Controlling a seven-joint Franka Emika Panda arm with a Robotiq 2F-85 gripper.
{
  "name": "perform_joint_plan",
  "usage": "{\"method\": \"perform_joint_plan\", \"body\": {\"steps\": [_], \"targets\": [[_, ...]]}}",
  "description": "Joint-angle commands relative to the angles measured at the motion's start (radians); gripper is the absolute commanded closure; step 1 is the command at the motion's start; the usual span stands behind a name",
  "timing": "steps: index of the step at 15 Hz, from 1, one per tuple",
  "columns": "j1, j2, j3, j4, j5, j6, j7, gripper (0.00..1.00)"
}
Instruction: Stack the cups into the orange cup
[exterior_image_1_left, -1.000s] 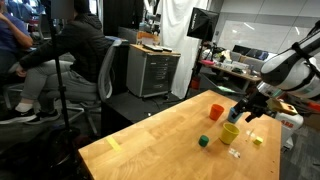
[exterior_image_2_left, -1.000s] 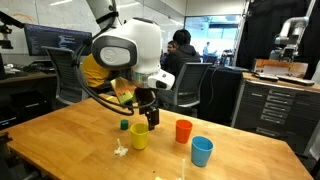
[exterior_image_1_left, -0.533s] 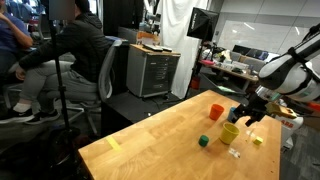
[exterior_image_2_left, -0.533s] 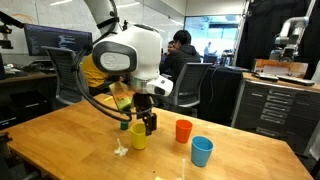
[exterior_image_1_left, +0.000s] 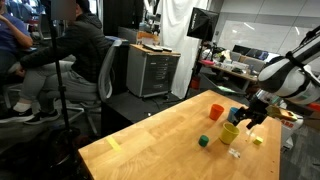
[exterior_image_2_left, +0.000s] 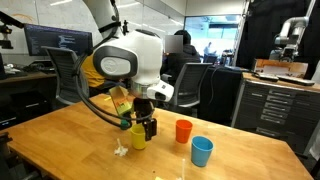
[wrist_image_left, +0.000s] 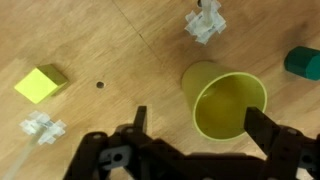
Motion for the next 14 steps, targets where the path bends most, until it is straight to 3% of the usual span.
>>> {"method": "perform_joint_plan", "body": {"steps": [1,7,8,12,13,14], "targets": [[-0.029,0.027,0.018,0.041,0.010,-0.021,-0.036,0.00],[-0.033,0.084,0.024,0.084,0.005,-0.028,-0.057,0.00],[-0.098,0.088,0.084,0.083,-0.073,-0.011,-0.006,0.00],[-0.162,0.121,0.145,0.103,-0.149,-0.013,0.011,0.01],[-0.178,0.125,0.161,0.107,-0.159,-0.013,0.011,0.26],[-0.187,0.129,0.171,0.110,-0.170,-0.013,0.014,0.26]]}}
